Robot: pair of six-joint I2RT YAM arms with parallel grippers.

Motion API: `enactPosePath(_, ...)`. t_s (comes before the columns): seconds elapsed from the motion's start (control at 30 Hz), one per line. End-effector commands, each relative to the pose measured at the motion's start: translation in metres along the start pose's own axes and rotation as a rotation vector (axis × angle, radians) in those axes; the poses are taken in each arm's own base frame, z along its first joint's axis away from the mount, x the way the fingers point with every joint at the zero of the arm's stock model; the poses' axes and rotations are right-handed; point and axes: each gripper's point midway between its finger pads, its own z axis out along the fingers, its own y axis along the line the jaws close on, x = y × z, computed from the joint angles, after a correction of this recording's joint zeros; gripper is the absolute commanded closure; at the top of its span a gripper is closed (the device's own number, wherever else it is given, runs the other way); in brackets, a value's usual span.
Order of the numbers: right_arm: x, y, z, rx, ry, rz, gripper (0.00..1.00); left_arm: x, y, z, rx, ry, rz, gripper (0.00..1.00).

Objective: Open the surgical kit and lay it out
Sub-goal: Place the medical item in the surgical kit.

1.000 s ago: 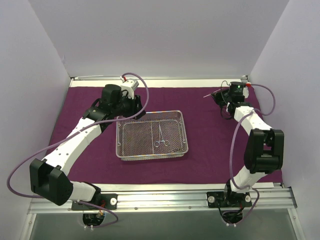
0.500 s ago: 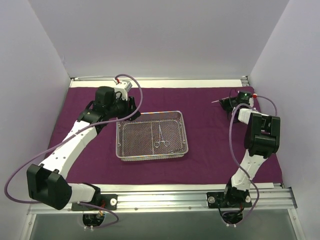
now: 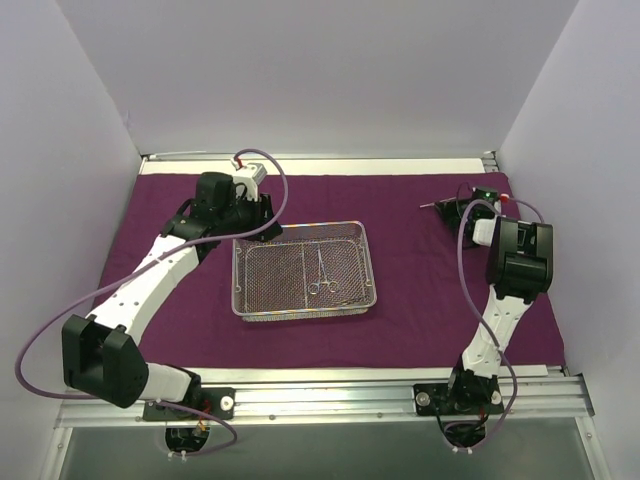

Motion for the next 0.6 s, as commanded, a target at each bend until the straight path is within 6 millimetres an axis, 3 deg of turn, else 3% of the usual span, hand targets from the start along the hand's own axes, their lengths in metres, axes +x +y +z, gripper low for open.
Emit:
enactPosePath(0.0, -0.011, 0.022, -0.001, -0.077, -0.020, 0.024, 1.00, -0.027, -0.010, -0.006, 0.036, -0.062, 0.016, 0.47)
enactPosePath(0.57, -0.013, -0.009, -0.008, -0.004, -0.085, 0.186, 1.00, -0.024, -0.011, -0.005, 0.041, -0.057, 0.010, 0.47)
